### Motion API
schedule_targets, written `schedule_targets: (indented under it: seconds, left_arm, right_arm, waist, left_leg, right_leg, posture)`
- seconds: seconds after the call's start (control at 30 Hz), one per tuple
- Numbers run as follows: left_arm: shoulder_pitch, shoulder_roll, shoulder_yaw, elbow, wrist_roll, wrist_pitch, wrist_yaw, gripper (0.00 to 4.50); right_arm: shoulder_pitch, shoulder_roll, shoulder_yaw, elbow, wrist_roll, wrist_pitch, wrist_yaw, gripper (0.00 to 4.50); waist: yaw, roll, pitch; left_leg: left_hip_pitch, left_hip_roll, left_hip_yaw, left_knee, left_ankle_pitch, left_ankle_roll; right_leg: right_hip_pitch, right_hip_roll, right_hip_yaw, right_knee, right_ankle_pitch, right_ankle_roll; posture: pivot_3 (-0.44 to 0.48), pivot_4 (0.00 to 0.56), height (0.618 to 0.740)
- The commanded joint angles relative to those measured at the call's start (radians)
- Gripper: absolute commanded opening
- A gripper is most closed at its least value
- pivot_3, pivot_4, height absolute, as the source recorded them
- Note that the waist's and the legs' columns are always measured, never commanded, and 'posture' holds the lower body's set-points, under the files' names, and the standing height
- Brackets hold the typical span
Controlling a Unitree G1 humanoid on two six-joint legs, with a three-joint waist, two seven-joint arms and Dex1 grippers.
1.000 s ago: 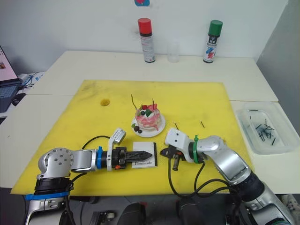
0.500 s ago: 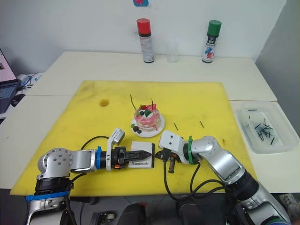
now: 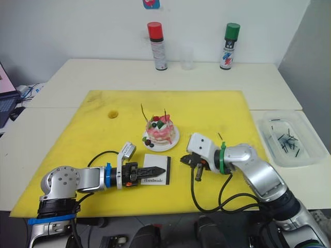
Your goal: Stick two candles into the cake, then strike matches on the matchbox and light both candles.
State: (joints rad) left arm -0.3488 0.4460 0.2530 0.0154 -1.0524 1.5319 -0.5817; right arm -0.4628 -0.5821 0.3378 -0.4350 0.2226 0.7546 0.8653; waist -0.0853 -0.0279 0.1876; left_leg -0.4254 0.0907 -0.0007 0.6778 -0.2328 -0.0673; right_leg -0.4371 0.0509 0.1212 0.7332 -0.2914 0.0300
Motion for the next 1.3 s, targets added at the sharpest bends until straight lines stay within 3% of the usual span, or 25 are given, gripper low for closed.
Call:
schedule_targets:
  seconds: [0.03, 0.07, 0.3, 0.47, 0.83, 0.93, 1.1, 1.3]
  left_arm:
    - [0.037, 0.011, 0.02, 0.016, 0.014, 0.009, 0.009, 0.03]
    - [0.036, 0.006, 0.031, 0.008, -0.001, 0.021, 0.011, 0.03]
    - [0.06, -0.003, 0.101, -0.059, -0.127, 0.082, 0.059, 0.0]
    - [0.074, -0.001, 0.142, -0.074, -0.211, 0.082, 0.135, 0.0]
    - [0.076, -0.023, 0.147, -0.088, -0.312, 0.068, 0.254, 0.0]
    - [0.083, -0.015, 0.142, -0.084, -0.319, 0.059, 0.264, 0.0]
    - [0.1, 0.009, 0.131, -0.082, -0.322, 0.044, 0.265, 0.0]
    - [0.108, 0.02, 0.128, -0.083, -0.336, 0.02, 0.268, 0.0]
  right_arm:
    - [0.04, 0.007, -0.086, -0.069, 0.009, 0.009, -0.077, 0.0]
    - [0.055, 0.02, -0.104, -0.068, -0.004, -0.01, -0.108, 0.0]
    - [0.107, 0.127, -0.107, -0.021, -0.094, -0.102, -0.299, 2.27]
    - [0.119, 0.261, -0.108, 0.089, -0.162, -0.187, -0.448, 2.27]
    - [0.144, 0.437, -0.137, 0.178, -0.153, -0.069, -0.594, 2.27]
    - [0.14, 0.469, -0.142, 0.169, -0.15, 0.001, -0.619, 1.73]
    - [0.141, 0.509, -0.165, 0.159, -0.146, 0.059, -0.655, 0.04]
    - [0.132, 0.572, -0.23, 0.078, -0.077, 0.145, -0.667, 0.04]
  waist:
    - [-0.001, 0.0, 0.0]
    - [-0.002, 0.0, 0.0]
    - [-0.008, 0.0, 0.0]
    - [-0.008, 0.0, 0.0]
    - [-0.006, 0.0, 0.0]
    - [-0.006, 0.0, 0.0]
    - [-0.006, -0.001, 0.0]
    - [-0.006, -0.001, 0.0]
  left_leg:
    - [0.0, 0.0, 0.0, 0.0, 0.0, 0.0]
    - [0.0, 0.0, 0.0, 0.0, 0.0, 0.0]
    - [-0.001, 0.0, 0.001, -0.001, 0.0, 0.0]
    - [-0.004, 0.0, 0.001, -0.003, -0.001, -0.001]
    - [-0.006, 0.0, 0.0, -0.002, -0.001, -0.001]
    - [-0.006, 0.0, 0.0, -0.002, -0.001, -0.001]
    - [-0.006, 0.0, 0.0, -0.002, -0.001, -0.001]
    - [-0.006, 0.0, 0.0, -0.002, -0.001, -0.001]
  right_leg:
    - [0.0, 0.0, 0.0, 0.0, 0.0, 0.0]
    - [0.0, 0.0, 0.001, 0.0, 0.0, 0.0]
    - [-0.002, 0.0, 0.002, 0.0, 0.0, 0.0]
    - [-0.005, 0.0, 0.001, 0.0, 0.002, 0.003]
    - [-0.006, 0.0, 0.0, -0.001, 0.001, 0.003]
    - [-0.006, 0.0, 0.0, -0.001, 0.002, 0.003]
    - [-0.005, 0.0, 0.0, -0.001, 0.002, 0.003]
    - [-0.006, 0.0, -0.001, -0.001, 0.001, 0.002]
  posture:
    - [0.0, 0.15, 0.684]
    - [0.0, 0.15, 0.684]
    - [0.0, 0.15, 0.684]
    - [0.0, 0.15, 0.684]
    - [0.0, 0.15, 0.684]
    - [0.0, 0.15, 0.684]
    - [0.0, 0.15, 0.684]
    - [0.0, 0.15, 0.684]
